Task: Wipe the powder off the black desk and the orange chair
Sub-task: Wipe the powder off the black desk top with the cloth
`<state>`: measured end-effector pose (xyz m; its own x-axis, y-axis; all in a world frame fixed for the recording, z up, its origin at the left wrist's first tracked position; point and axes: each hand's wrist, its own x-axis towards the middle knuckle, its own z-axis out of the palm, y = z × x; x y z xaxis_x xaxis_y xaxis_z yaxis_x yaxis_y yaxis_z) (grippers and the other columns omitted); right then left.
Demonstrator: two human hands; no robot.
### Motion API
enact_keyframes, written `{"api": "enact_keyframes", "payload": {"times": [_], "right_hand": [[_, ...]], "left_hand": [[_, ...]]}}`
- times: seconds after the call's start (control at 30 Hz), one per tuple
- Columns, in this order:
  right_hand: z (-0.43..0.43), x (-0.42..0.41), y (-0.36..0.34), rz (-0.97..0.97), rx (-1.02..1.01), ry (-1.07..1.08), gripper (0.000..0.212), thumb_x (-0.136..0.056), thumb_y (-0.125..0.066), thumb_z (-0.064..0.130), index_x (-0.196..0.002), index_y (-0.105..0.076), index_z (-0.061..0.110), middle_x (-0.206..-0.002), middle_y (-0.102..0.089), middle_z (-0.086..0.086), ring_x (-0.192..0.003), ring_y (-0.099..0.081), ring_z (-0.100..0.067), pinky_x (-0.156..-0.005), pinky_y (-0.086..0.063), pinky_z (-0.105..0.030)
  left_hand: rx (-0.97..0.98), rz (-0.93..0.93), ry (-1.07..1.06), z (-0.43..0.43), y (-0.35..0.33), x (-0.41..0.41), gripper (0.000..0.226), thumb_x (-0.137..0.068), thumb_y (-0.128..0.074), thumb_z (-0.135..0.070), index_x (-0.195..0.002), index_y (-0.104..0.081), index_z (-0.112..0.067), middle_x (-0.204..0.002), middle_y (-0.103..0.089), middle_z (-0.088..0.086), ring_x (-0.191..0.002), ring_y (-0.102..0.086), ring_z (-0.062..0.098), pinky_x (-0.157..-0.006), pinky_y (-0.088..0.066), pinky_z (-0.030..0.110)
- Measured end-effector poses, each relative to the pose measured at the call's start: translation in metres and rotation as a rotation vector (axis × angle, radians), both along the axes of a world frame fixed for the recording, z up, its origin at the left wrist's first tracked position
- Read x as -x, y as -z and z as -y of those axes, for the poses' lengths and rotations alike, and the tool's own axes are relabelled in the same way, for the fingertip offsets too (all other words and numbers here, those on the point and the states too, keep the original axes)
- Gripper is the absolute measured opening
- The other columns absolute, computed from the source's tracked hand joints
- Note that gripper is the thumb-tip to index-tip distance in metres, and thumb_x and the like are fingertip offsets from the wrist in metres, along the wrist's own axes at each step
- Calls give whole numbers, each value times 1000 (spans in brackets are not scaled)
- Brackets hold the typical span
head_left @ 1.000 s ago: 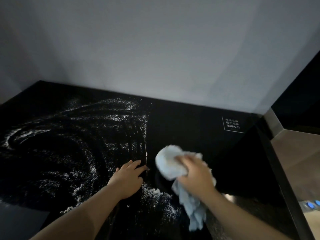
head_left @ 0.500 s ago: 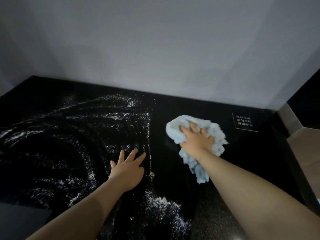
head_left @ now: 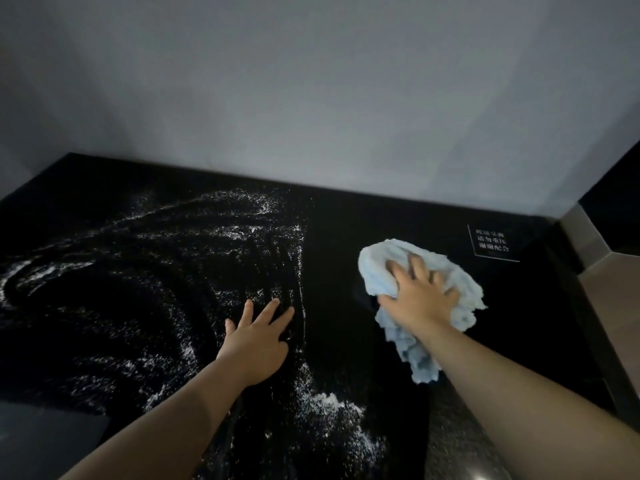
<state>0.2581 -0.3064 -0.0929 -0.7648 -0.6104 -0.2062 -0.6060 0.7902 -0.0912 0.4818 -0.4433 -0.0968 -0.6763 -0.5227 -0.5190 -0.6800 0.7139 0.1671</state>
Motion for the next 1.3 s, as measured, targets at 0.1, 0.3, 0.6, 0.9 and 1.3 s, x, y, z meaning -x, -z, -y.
{"api": "enact_keyframes", "payload": {"times": [0.1,0.3,0.6,0.9,1.3], "right_hand": [[-13,-40,14,-31,81,-167,56,-82,-44,54,-134,-24,49,-151,-13,11,-130,-22,-27,-100,-27,-53],[-63,-98,4,172,255,-472,57,-72,-31,51,-127,-46,49,-143,-38,19,-124,-33,-18,-96,-26,-38],[-99,-78,1,-134,17,60,59,-86,-47,53,-140,-26,42,-151,-20,8,-126,-30,-28,-93,-35,-41],[-106,-175,-4,58,257,-26,60,-81,-49,38,-138,-32,44,-149,-24,10,-127,-30,-20,-100,-30,-38],[-107,-261,14,-107,65,254,68,-84,-46,57,-142,-14,39,-150,-18,2,-128,-27,-27,-95,-34,-43]], "left_hand": [[20,15,3,-3,-2,2,63,-97,-29,-31,-149,6,-37,-157,17,-9,-142,19,32,-113,-2,58],[9,-23,-30,-25,-4,-7,60,-97,-28,-29,-150,-1,-32,-158,10,-9,-144,15,28,-113,-3,58],[-10,-51,-30,-57,-1,-36,60,-97,-28,-28,-150,-1,-32,-158,12,-9,-144,16,22,-114,2,55],[0,-65,50,-68,-4,-53,60,-97,-28,-28,-151,-2,-30,-158,10,-8,-145,14,21,-115,1,54],[-4,-50,354,-77,-8,-121,60,-98,-27,-28,-151,0,-27,-158,12,-5,-145,15,19,-116,3,48]]}}
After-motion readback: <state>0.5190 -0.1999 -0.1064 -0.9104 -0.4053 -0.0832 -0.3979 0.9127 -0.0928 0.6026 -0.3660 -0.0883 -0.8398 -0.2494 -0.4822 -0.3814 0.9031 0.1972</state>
